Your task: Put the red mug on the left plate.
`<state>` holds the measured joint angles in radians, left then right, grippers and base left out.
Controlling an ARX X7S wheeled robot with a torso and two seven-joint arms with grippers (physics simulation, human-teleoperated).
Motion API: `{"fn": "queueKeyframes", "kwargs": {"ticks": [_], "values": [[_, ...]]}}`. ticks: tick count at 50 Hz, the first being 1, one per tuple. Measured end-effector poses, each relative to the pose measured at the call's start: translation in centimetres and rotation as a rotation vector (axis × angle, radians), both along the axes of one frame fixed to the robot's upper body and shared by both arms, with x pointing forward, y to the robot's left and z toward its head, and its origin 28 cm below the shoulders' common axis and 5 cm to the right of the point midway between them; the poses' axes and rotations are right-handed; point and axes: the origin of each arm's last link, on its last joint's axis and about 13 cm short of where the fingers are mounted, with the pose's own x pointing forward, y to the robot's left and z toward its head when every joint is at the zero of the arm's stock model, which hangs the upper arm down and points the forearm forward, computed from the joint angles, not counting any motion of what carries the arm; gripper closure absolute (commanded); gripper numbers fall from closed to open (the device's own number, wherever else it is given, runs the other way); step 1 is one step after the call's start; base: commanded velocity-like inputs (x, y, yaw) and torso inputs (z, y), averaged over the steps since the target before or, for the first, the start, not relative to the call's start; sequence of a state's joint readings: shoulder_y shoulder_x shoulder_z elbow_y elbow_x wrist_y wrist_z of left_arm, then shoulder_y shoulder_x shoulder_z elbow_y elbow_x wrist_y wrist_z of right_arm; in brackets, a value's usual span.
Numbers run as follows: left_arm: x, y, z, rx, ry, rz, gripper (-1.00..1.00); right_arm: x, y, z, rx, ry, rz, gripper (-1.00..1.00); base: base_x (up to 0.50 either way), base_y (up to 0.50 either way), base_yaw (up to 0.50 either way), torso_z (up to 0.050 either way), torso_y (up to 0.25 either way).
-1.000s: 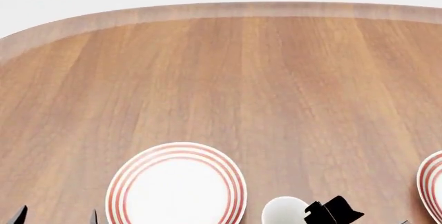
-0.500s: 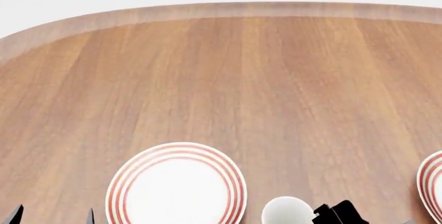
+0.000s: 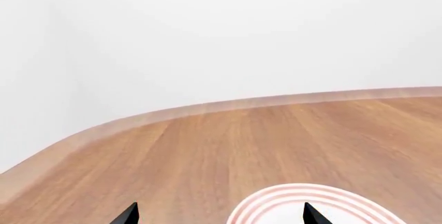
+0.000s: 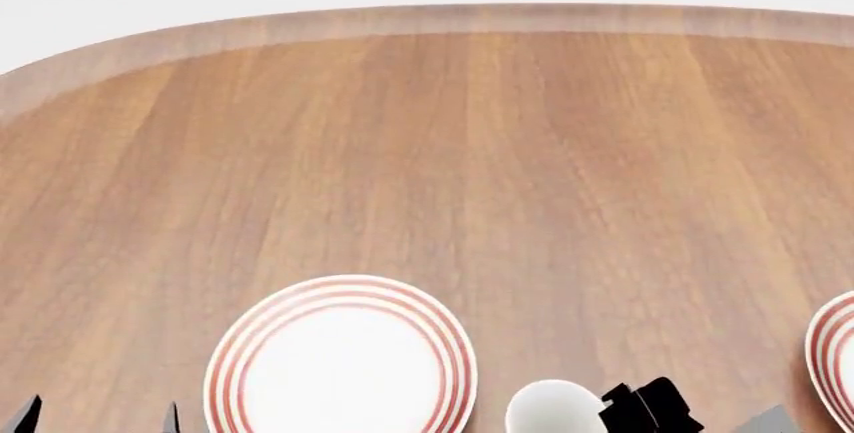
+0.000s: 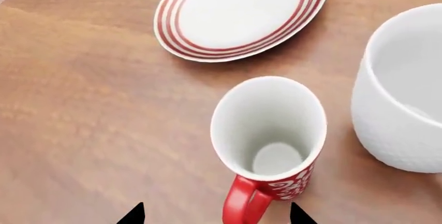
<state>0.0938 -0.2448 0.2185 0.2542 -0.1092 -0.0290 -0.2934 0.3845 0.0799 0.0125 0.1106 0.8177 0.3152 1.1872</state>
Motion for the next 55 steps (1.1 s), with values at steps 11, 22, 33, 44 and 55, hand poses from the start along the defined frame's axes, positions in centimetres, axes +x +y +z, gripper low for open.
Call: {"fn": "queueKeyframes", "kwargs": {"ticks": [11, 22, 33, 44, 55], "values": [[0.0, 0.1, 0.1, -0.002, -0.005, 0.007, -1.0, 0.9, -0.3, -0.5, 0.012, 0.027, -0.015, -1.0, 0.0, 0.0, 0.0, 0.0, 0.0], [-0.1, 0.1, 0.2, -0.003, -0.01, 0.012, -1.0, 1.5, -0.5, -0.9, 0.033, 0.045, -0.029, -1.0, 0.0, 0.0, 0.0, 0.0, 0.0], [-0.1, 0.1, 0.2, -0.002, -0.01, 0.012, -1.0, 1.8, -0.6, -0.9, 0.062, 0.049, -0.037, -1.0, 0.0, 0.0, 0.0, 0.0, 0.0], [-0.1, 0.2, 0.2, 0.0, -0.009, 0.011, -1.0, 2.0, -0.8, -0.9, 0.077, 0.051, -0.045, -1.0, 0.0, 0.0, 0.0, 0.0, 0.0], [-0.1, 0.2, 0.2, 0.0, -0.008, 0.011, -1.0, 2.4, -0.9, -1.2, 0.088, 0.063, -0.053, -1.0, 0.0, 0.0, 0.0, 0.0, 0.0]]}}
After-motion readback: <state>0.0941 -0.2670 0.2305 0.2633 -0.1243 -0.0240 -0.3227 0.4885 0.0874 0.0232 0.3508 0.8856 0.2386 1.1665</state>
